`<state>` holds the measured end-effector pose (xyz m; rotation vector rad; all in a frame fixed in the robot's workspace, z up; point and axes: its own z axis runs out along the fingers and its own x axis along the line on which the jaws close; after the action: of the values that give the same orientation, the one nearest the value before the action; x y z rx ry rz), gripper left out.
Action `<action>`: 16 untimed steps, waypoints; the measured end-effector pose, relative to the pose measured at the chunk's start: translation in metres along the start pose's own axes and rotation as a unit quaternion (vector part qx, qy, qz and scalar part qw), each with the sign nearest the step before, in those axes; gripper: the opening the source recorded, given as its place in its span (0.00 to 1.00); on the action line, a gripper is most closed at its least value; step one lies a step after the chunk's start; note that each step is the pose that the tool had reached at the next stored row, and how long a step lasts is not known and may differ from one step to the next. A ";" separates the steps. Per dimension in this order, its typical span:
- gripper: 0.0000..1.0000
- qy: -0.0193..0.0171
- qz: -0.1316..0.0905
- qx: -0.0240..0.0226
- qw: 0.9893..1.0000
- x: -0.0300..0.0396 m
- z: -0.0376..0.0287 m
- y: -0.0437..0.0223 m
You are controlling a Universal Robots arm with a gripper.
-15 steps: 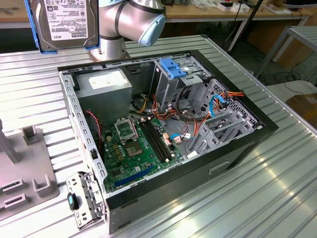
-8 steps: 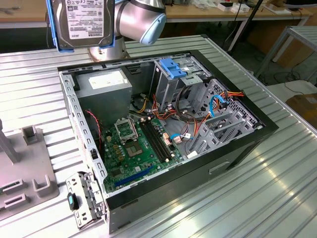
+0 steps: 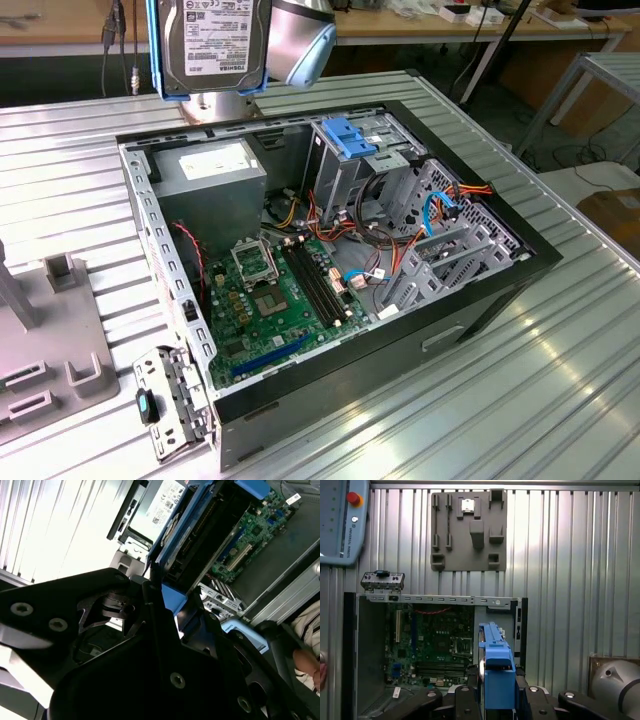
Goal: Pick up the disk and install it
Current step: 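Pick up the disk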
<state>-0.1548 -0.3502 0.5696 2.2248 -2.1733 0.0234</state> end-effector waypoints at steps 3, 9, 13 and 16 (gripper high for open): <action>0.36 0.000 0.000 0.000 1.000 0.0000 0.0000 -0.0001; 0.36 0.000 0.000 0.000 1.000 0.0002 0.0000 -0.0091; 0.36 0.000 0.000 0.000 1.000 0.0008 -0.0003 -0.0343; 0.36 0.000 0.000 0.000 1.000 0.0011 -0.0005 -0.0485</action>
<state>-0.1063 -0.3501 0.5695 2.2244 -2.1728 0.0226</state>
